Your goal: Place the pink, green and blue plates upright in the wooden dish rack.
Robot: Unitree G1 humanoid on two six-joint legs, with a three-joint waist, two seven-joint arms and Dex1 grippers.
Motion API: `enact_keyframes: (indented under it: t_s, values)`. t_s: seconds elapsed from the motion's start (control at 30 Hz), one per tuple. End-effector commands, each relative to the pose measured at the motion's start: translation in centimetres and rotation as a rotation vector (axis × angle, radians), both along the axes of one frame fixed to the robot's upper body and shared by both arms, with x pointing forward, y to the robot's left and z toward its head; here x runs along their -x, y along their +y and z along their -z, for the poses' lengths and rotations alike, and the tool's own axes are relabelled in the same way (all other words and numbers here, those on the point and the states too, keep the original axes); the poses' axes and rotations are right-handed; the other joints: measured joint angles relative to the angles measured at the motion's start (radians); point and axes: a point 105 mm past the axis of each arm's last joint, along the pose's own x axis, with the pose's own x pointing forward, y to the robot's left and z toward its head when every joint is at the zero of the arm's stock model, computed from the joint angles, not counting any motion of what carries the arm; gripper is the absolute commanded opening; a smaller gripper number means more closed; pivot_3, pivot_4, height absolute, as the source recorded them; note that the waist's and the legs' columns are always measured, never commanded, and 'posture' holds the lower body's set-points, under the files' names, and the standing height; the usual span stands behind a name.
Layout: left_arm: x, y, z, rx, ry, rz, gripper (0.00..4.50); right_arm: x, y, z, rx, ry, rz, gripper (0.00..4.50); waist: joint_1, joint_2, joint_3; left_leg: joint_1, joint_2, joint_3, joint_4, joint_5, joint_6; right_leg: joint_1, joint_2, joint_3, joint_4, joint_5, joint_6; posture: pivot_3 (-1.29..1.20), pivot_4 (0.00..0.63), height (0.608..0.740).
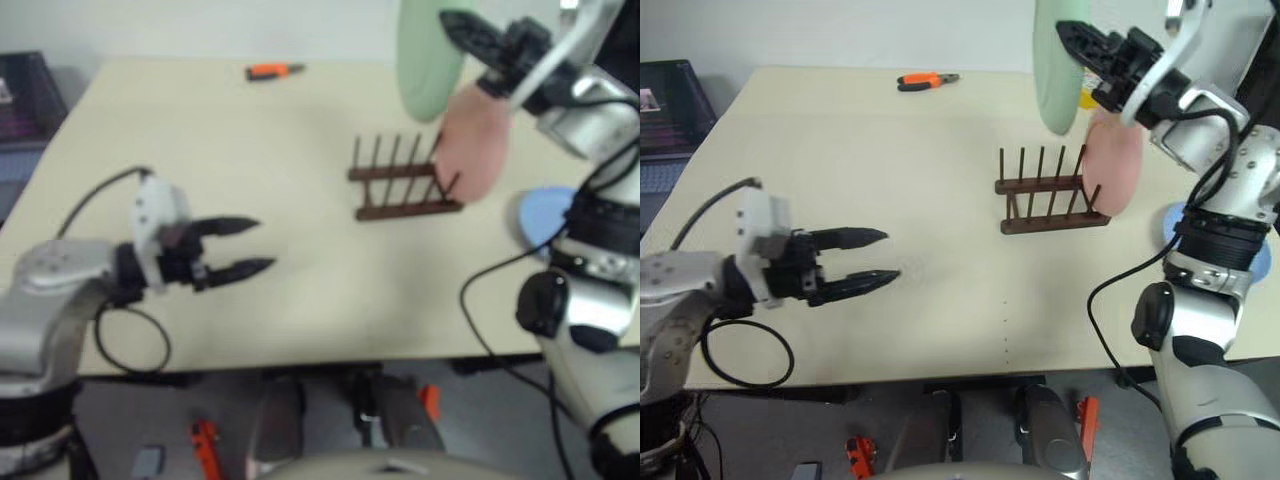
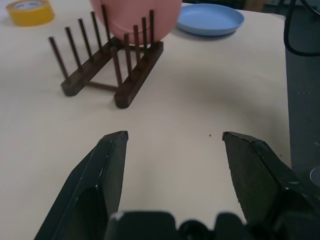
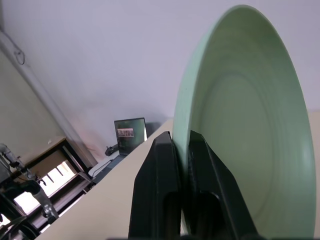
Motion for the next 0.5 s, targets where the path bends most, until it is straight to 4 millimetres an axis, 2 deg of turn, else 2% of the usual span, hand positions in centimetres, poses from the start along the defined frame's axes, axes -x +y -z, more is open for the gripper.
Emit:
enact_keyframes:
  t_s: [0.03,0.5]
  values:
    - [0.2,-0.4,-0.7,0.015,-0.031,0.022,3.3,0.7,-1.1,-0.6,-0.048,0.009,-0.023,0.0,-0.003,0.0,0.0,0.0,0.0,0.0,0.0,-0.001,0.001,-0.001,0.002,0.0,0.0,0.0,-0.001,0.0,0.15,0.74]
    - [0.2,-0.2,-0.4,0.004,-0.028,-0.023,3.3,0.3,-2.1,3.5,-0.024,0.113,-0.034,0.0,-0.002,0.002,0.001,0.0,0.002,0.0,0.0,-0.001,0.001,-0.001,0.008,0.001,0.001,-0.001,-0.001,0.0,0.15,0.74]
